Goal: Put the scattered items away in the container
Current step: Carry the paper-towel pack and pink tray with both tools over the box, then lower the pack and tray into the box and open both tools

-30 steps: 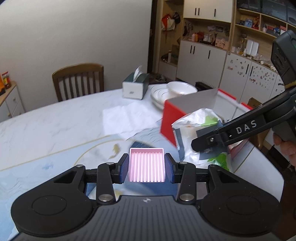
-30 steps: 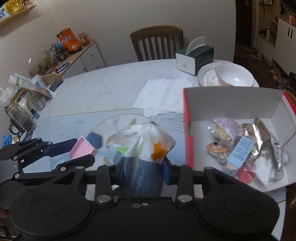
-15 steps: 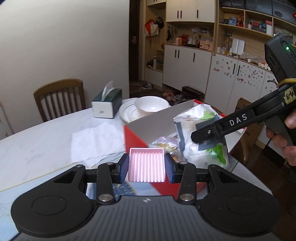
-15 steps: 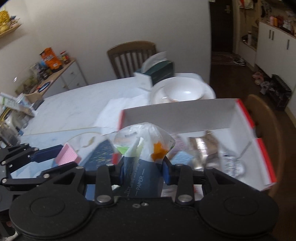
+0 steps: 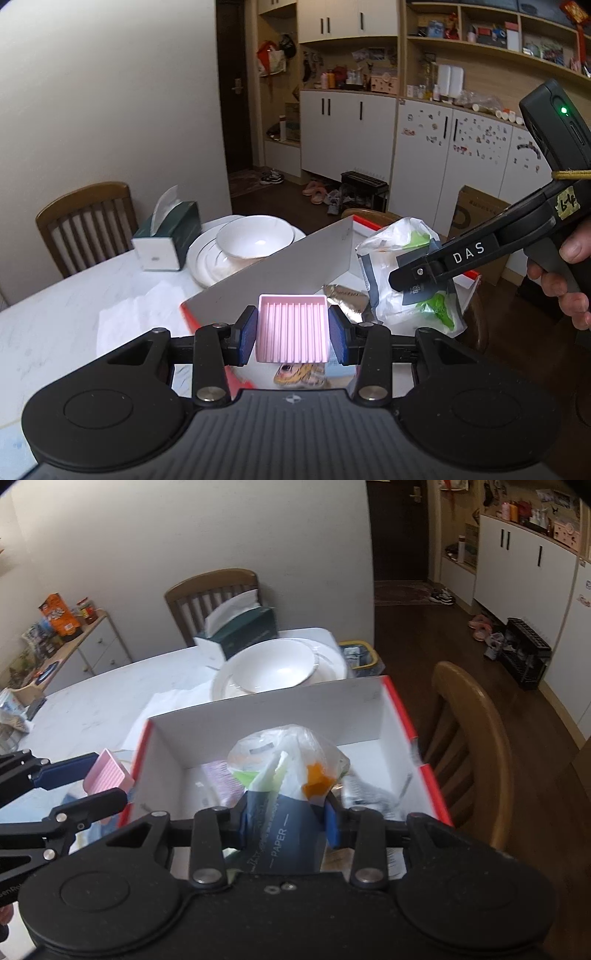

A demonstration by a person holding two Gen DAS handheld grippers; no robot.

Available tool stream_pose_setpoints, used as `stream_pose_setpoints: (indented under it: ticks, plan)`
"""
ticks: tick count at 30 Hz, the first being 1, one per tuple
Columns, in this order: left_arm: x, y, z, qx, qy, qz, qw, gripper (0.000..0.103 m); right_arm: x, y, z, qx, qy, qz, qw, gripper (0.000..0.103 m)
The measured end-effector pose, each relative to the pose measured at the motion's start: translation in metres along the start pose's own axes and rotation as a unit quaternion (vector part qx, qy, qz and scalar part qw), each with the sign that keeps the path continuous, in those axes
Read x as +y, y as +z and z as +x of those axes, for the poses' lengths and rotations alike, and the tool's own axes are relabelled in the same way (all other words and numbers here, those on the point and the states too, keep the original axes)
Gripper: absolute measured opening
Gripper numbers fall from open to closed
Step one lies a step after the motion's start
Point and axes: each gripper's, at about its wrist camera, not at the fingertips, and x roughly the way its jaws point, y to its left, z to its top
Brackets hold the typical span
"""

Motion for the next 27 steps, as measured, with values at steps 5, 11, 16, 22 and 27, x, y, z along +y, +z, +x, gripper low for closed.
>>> stream_pose_setpoints:
  ticks: [5,11,16,22,27]
  plan:
    - [-0.006,0.012,0.028,0.007,-0.007,0.011,0.9999,0.040,-0.015,0.006,0.011,-0.001,-0.016,-0.006,1.000,0.036]
    - [-0.016,0.021,0.063,0.024,-0.008,0.046,0.9986,0.039,-0.030,0.011,0.028,0.020,-0.006,-0.009,1.000,0.037]
    - [-0.022,0.025,0.091,0.047,-0.015,0.063,0.9968,0.039,-0.034,0.008,0.036,0.038,0.002,-0.021,0.999,0.037]
    - [-0.025,0.026,0.122,0.077,-0.019,0.081,0.9936,0.039,-0.036,0.005,0.041,0.045,0.001,-0.041,0.998,0.037]
    - [-0.031,0.026,0.138,0.090,-0.023,0.093,0.9913,0.040,-0.038,0.003,0.046,0.047,0.014,-0.044,0.998,0.037]
